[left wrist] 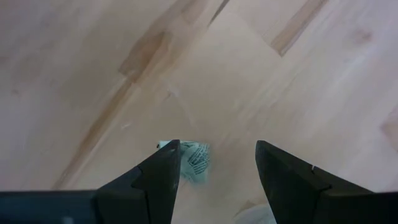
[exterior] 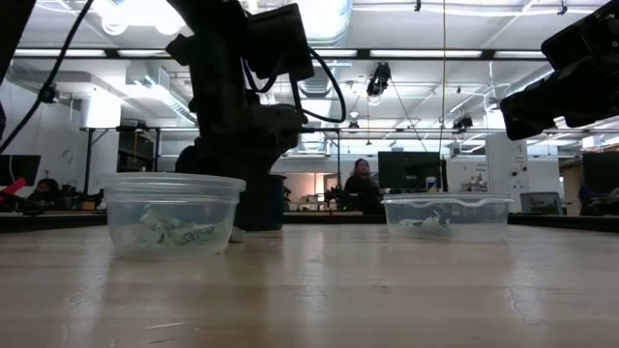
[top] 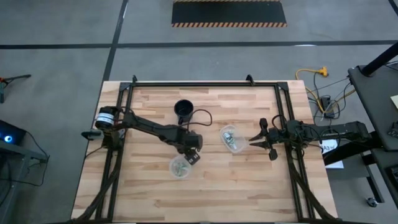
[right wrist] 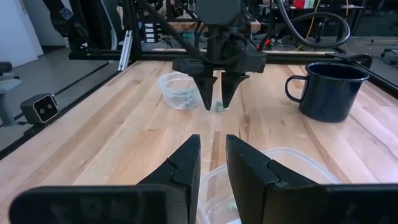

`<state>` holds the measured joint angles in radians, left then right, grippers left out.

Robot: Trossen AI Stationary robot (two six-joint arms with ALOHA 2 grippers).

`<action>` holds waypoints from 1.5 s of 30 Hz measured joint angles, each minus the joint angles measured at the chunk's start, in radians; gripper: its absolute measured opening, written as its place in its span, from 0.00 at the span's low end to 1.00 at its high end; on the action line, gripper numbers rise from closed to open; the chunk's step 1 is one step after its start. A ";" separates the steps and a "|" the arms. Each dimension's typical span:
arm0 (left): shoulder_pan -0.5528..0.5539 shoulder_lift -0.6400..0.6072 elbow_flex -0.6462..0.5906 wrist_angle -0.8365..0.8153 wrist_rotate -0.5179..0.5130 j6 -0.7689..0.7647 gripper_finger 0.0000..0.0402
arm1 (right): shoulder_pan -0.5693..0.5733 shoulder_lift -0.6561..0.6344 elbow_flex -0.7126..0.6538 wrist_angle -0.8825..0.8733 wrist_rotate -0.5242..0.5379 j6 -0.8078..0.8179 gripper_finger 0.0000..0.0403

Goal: Pick and place Stevia / Truvia into bins
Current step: Put the white stevia packet into the bottom transparent container

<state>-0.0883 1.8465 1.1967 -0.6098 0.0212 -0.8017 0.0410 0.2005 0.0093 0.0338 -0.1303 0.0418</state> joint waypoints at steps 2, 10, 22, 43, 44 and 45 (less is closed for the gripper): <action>0.000 0.000 -0.010 0.000 0.000 -0.001 0.48 | 0.000 0.000 0.000 0.000 0.000 0.002 0.17; 0.000 -0.019 0.016 -0.011 -0.002 0.023 0.47 | 0.000 0.000 0.000 0.000 0.000 0.000 0.17; 0.000 -0.048 0.018 -0.120 -0.024 0.046 0.29 | 0.000 0.001 0.000 0.000 0.000 0.002 0.17; 0.000 0.026 -0.041 0.016 -0.015 0.075 0.28 | 0.000 0.009 0.000 0.000 0.002 0.001 0.17; 0.000 0.030 -0.041 0.016 -0.015 0.076 0.28 | 0.000 0.011 0.000 -0.001 0.000 0.000 0.17; 0.000 0.030 -0.041 0.017 -0.015 0.076 0.28 | 0.000 0.016 0.000 0.000 0.000 0.002 0.17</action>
<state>-0.0879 1.8763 1.1553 -0.5931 0.0058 -0.7261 0.0411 0.2160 0.0097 0.0333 -0.1303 0.0442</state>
